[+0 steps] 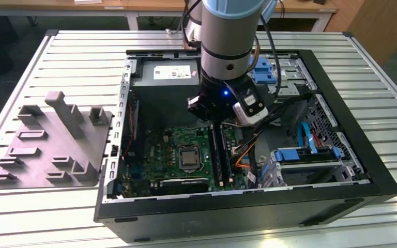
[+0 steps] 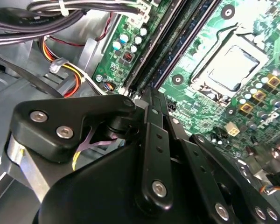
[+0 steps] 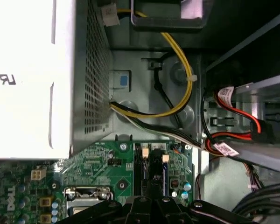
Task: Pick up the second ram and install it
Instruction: 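Press down the second ram until it locks into place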
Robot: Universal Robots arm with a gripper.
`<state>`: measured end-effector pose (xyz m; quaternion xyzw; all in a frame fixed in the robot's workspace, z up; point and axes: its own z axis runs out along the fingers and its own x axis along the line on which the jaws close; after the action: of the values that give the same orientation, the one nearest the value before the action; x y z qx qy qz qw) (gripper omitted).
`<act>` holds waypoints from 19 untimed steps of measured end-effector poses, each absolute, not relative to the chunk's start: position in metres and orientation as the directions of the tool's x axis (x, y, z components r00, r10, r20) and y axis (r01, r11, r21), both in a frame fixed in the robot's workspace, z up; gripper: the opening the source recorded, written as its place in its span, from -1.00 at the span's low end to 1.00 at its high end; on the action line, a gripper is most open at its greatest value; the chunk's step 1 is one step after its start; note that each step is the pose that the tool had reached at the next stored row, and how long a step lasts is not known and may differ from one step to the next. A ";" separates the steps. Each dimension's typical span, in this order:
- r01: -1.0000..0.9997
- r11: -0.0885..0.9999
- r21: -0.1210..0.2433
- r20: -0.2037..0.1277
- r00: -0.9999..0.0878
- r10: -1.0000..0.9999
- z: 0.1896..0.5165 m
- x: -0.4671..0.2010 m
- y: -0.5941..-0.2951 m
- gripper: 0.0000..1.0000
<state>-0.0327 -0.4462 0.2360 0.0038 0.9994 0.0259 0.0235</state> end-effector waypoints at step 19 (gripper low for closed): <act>0.006 0.999 0.052 -0.047 -0.999 0.009 0.225 -0.035 -0.441 -0.80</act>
<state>-0.0345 -0.4413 0.2247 0.0038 0.9994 0.0258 0.0234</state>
